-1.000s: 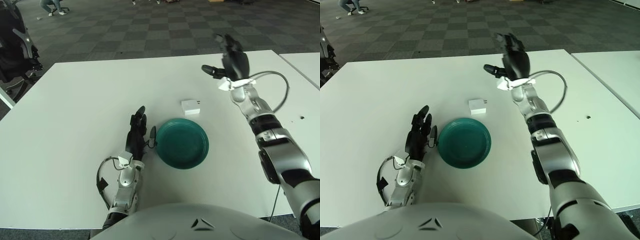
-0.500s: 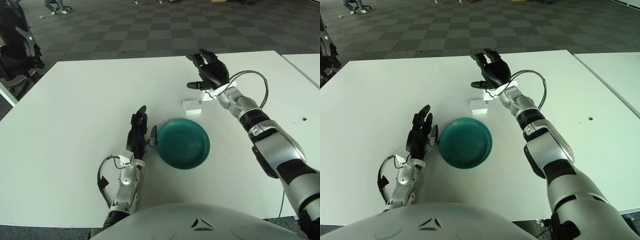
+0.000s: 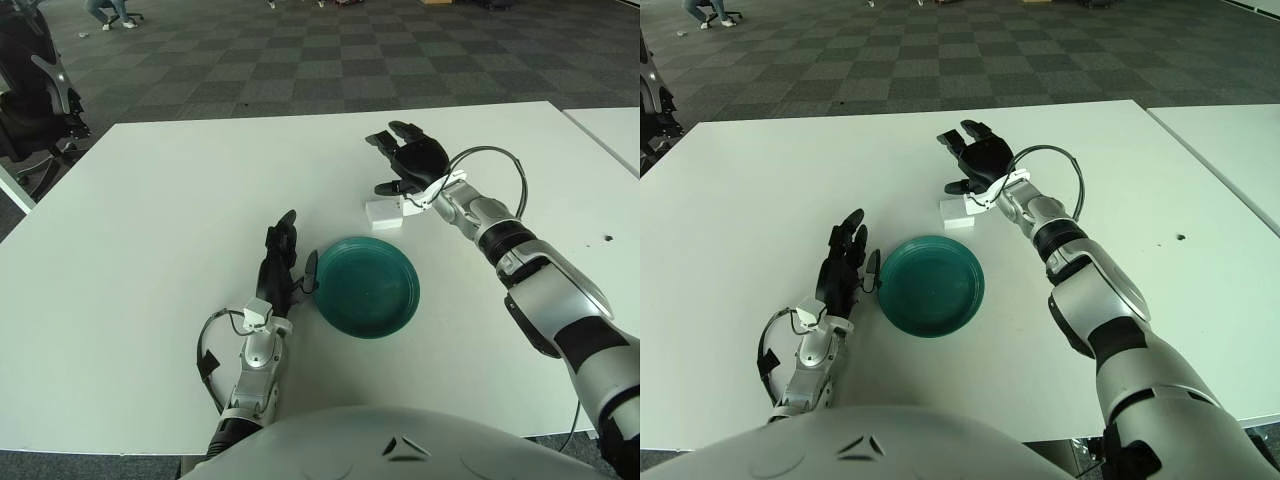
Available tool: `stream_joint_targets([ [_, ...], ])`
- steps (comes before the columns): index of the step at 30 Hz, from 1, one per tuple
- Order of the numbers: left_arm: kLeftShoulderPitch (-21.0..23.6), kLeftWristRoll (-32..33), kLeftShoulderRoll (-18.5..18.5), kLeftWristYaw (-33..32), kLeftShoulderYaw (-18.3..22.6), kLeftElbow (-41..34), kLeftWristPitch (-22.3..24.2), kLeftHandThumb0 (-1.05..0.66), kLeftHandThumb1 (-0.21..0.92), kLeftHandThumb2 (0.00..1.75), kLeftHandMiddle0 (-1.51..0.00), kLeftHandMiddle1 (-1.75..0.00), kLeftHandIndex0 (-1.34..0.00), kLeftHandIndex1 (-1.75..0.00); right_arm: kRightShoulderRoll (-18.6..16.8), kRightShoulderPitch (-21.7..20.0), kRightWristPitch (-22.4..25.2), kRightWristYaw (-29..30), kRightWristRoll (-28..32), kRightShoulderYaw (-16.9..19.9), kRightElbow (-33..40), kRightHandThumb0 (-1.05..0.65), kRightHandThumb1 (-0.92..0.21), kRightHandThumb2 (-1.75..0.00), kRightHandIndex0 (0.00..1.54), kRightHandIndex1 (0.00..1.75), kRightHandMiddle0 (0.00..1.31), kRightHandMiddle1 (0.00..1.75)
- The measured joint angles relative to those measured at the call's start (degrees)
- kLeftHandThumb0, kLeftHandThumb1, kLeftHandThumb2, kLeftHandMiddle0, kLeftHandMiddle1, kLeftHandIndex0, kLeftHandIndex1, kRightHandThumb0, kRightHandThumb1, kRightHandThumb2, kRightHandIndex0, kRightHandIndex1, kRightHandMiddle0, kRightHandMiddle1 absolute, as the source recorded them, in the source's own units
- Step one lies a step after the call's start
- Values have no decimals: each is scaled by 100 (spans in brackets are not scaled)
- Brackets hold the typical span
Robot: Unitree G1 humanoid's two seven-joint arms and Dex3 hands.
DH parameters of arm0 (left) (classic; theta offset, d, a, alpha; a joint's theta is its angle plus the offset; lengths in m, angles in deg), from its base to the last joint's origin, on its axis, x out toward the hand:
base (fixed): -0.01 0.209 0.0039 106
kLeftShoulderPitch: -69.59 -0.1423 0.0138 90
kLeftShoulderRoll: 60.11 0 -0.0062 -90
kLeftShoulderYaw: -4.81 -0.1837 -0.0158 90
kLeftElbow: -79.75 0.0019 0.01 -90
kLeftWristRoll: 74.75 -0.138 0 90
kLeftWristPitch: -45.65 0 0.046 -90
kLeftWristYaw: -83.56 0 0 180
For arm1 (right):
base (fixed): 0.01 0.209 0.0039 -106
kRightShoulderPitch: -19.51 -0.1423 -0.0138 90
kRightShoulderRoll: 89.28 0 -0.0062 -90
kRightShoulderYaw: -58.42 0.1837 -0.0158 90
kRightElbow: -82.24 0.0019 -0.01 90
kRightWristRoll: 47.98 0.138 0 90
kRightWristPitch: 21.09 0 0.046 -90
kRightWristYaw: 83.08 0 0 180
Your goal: Put the charger into the plate.
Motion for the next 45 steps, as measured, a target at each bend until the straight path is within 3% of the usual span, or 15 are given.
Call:
stream_joint_targets([
  [16,15,54,6,-47,21,21,2,-72,92,70,-27,-1,0,-74,-235,32,276,-246,-72,-549,-967,-75,-92,-65,22,1,0,49],
  [28,60,66,11,-107,24,79,-146,-73,92,76,-34,-3,0,-80,-369,-36,467,-226,-74,-824,-1271,-75,-92,-67,23,1,0,47],
  [45,135,42,10,-106,5,213,-312,-75,92,76,-28,0,0,-66,-460,-56,614,-408,-68,-1054,-1411,-75,-92,-71,24,0,0,45],
])
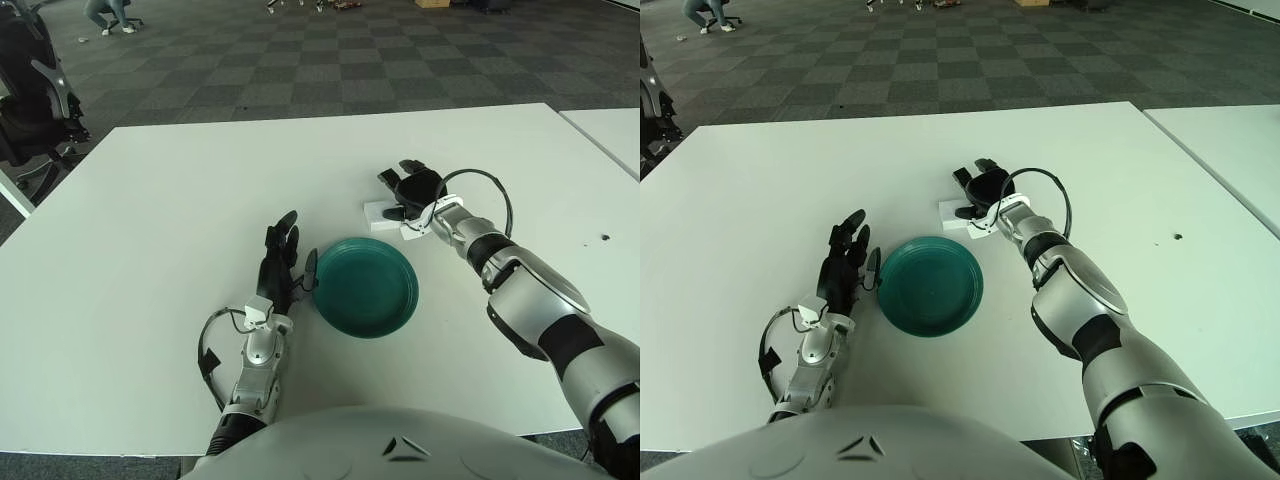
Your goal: Put the charger into the plate.
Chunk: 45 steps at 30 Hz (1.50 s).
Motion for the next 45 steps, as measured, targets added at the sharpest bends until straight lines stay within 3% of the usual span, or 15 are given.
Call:
stream_joint_targets([
  [12,8,123,1,137,2,11,31,-71,92,75,-24,0,0,-58,-51,25,15,-223,6,-142,0,-74,-92,-71,24,0,0,37],
  [29,37,124,-5,169,-5,8,56,-69,92,78,-23,0,0,-57,7,38,-137,-181,7,-249,85,-75,-92,-66,28,1,0,41],
  [45,66,125,-13,171,-30,14,57,-68,92,79,-22,0,0,-55,-136,61,257,-181,75,-249,85,-78,-92,-70,12,0,0,24],
])
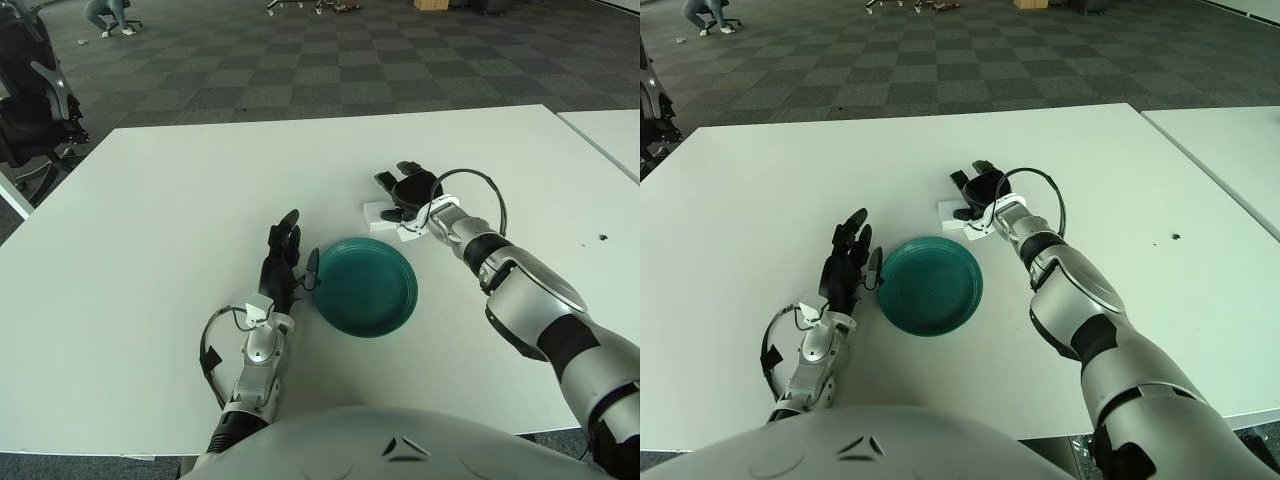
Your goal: Put the charger into the plate.
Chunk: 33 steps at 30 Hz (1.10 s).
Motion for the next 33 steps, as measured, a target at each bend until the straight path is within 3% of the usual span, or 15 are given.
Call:
stream_joint_targets([
  [15,23,-72,-3,-8,-68,30,-23,-70,92,80,-22,0,0,-52,-176,4,586,-91,-4,-68,0,-84,-92,-73,5,0,0,9],
  [33,43,-267,-3,-117,-139,88,-112,-70,92,80,-20,0,0,-52,-180,-38,762,-299,-16,-191,0,-92,-92,-81,1,0,0,0],
])
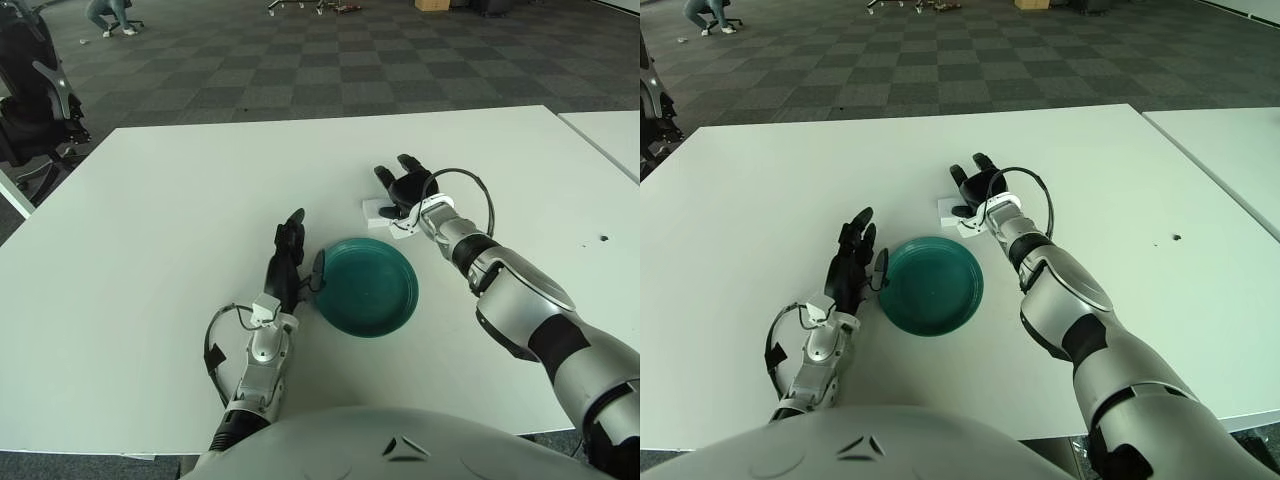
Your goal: Put the charger into the plate.
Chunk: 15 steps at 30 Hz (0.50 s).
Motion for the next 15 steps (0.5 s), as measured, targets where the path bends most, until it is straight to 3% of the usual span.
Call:
stream_joint_targets([
  [15,69,54,1,-28,-20,92,-72,-71,92,81,-21,0,0,-53,216,-76,-572,-285,85,-55,28,-94,-92,-85,4,2,2,1],
])
